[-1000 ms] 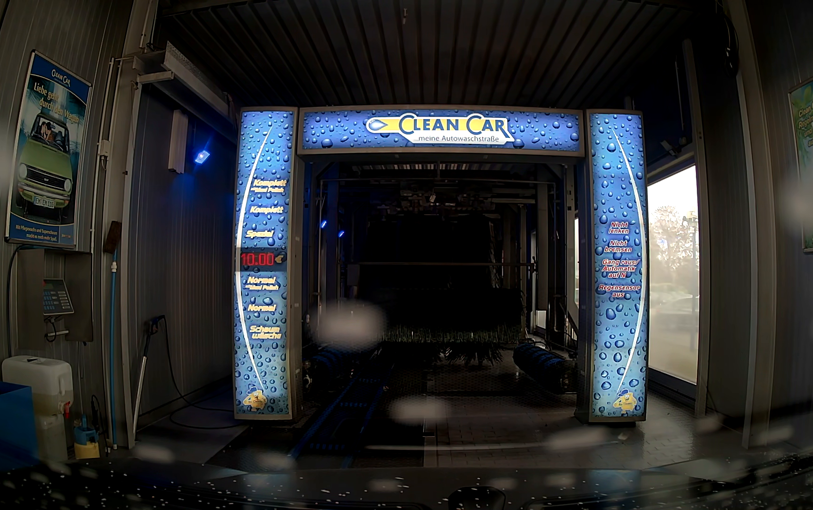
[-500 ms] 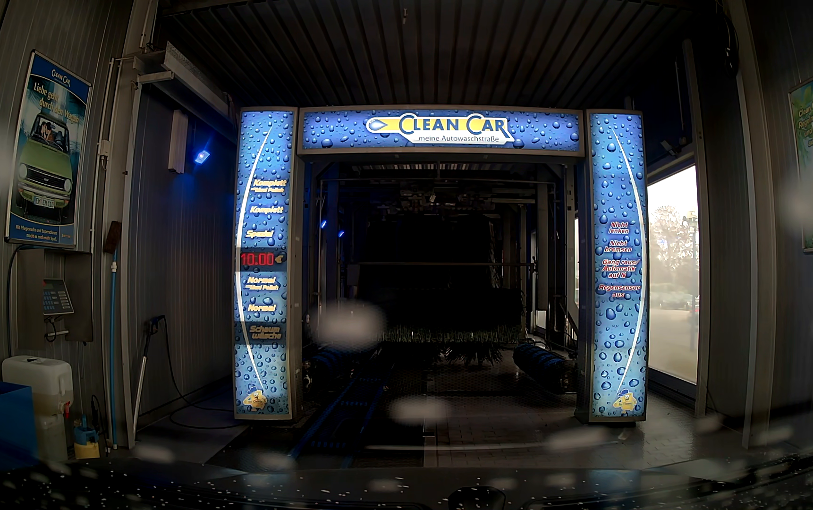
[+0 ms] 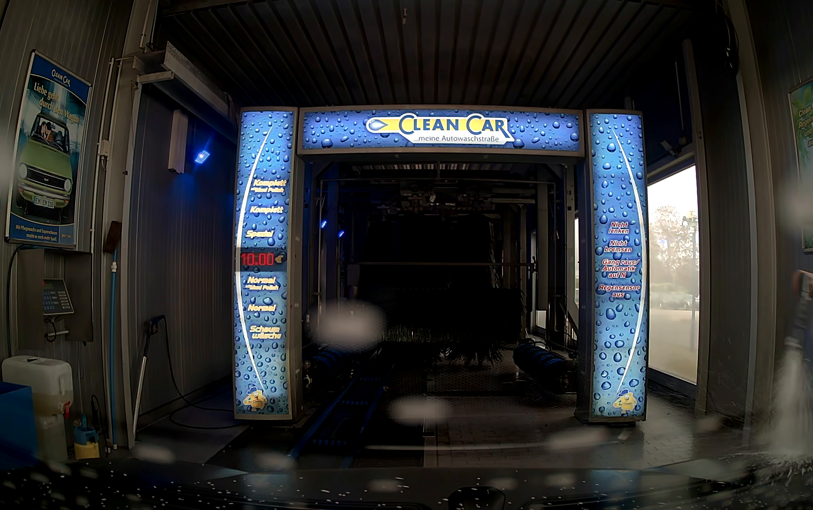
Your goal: Follow the waypoints while adhering to traffic rules and regulations
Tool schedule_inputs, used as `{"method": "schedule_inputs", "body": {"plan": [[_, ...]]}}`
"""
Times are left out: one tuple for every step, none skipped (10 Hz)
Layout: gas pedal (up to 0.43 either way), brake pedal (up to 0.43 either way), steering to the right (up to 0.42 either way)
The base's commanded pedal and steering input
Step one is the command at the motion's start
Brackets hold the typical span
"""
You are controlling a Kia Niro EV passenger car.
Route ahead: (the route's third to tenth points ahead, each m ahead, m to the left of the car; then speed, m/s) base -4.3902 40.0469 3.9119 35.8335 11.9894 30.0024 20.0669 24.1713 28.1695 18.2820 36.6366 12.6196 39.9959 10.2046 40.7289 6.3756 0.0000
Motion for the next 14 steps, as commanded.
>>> {"method": "schedule_inputs", "body": {"plan": [[0.000, 0.000, -0.015], [0.000, 0.000, -0.015], [0.000, 0.006, -0.015], [0.000, 0.000, -0.014], [0.000, 0.000, -0.014], [0.000, 0.000, -0.014], [0.000, 0.000, -0.014], [0.000, 0.000, -0.015], [0.000, 0.000, -0.015], [0.000, 0.000, -0.014], [0.000, 0.000, -0.015], [0.000, 0.000, -0.014], [0.000, 0.000, -0.014], [0.000, 0.000, -0.015]]}}
